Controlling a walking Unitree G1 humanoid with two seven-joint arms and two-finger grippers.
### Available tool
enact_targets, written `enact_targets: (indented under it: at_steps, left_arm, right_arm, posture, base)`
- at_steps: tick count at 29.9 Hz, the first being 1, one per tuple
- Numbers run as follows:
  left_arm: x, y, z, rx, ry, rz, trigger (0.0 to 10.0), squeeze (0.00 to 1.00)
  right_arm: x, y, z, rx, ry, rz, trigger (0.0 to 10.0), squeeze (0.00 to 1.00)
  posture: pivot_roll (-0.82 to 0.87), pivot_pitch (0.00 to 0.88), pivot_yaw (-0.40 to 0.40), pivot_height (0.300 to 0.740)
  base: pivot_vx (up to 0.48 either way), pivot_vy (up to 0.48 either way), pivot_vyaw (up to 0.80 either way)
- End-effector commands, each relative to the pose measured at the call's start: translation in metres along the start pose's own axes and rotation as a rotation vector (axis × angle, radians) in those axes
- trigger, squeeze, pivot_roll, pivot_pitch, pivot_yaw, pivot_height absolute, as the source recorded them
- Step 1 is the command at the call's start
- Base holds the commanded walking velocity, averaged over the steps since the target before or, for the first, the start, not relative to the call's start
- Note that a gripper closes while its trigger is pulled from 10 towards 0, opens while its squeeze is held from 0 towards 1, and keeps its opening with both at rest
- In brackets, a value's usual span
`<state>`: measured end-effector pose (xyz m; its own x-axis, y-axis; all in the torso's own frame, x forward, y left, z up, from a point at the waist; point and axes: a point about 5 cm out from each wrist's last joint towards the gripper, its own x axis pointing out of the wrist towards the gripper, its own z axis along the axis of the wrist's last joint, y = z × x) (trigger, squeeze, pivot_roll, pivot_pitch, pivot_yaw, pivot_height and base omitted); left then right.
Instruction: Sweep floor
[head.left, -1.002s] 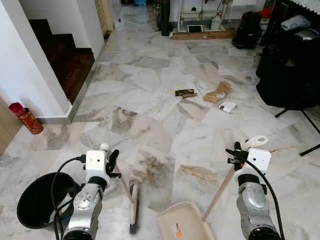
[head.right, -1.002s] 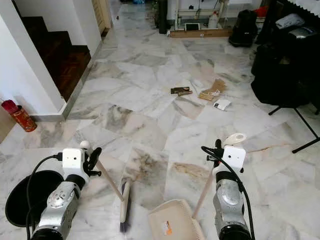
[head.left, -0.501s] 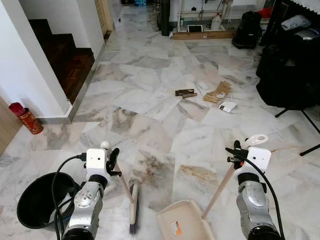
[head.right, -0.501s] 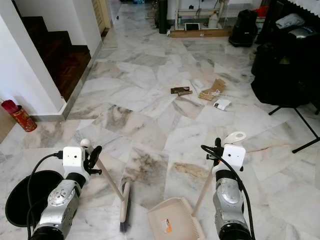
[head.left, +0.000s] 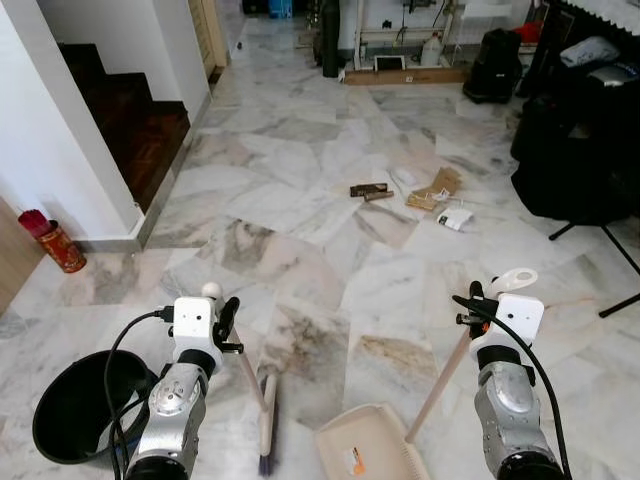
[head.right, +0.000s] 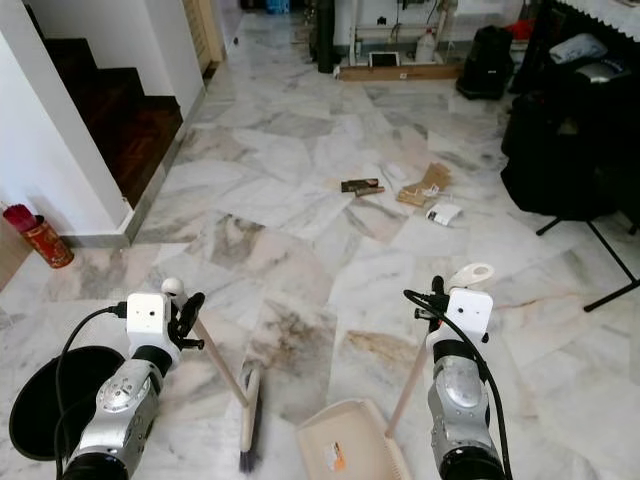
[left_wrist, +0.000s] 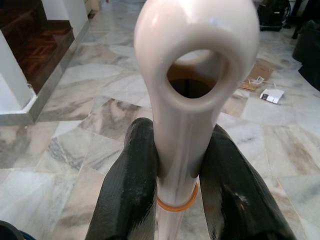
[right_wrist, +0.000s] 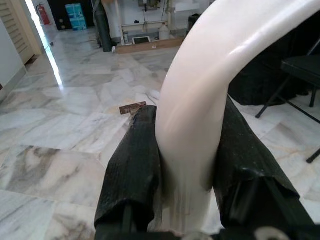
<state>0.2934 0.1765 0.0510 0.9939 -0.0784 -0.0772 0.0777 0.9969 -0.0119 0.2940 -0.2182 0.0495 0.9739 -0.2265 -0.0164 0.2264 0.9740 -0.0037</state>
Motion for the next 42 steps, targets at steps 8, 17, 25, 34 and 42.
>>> enact_targets:
  at_steps: [8,17,25,34,42]
  left_arm:
    - [0.001,0.003,0.002,-0.004,-0.006,0.004,10.0,0.00]
    - [-0.001,0.001,0.001,-0.008,-0.003,-0.002,10.0,0.00]
    - [0.000,0.002,0.002,-0.010,-0.005,-0.006,10.0,0.00]
    - [0.005,-0.003,0.004,-0.010,-0.008,-0.028,10.0,0.00]
    - [0.011,-0.013,0.007,-0.020,-0.015,-0.041,10.0,0.00]
  right_arm:
    - [0.006,0.004,0.009,0.011,-0.036,0.010,10.0,0.00]
    - [0.004,0.005,0.008,0.008,-0.034,0.015,10.0,0.00]
    - [0.005,0.007,0.010,0.015,-0.041,0.015,10.0,0.00]
    - [0.007,0.000,0.013,0.008,-0.056,0.001,10.0,0.00]
    - [0.009,-0.012,0.022,0.001,-0.090,-0.024,10.0,0.00]
  posture:
    - [-0.03,0.000,0.028,0.740]
    - [-0.03,0.000,0.025,0.740]
    - [-0.05,0.000,0.031,0.740]
    - [-0.07,0.000,0.042,0.740]
    - [-0.09,0.000,0.038,0.740]
  base:
    - [0.342,0.000,0.00]
    - [0.345,0.000,0.00]
    - [0.344,0.000,0.00]
    - [0.342,0.000,0.00]
    - [0.343,0.000,0.00]
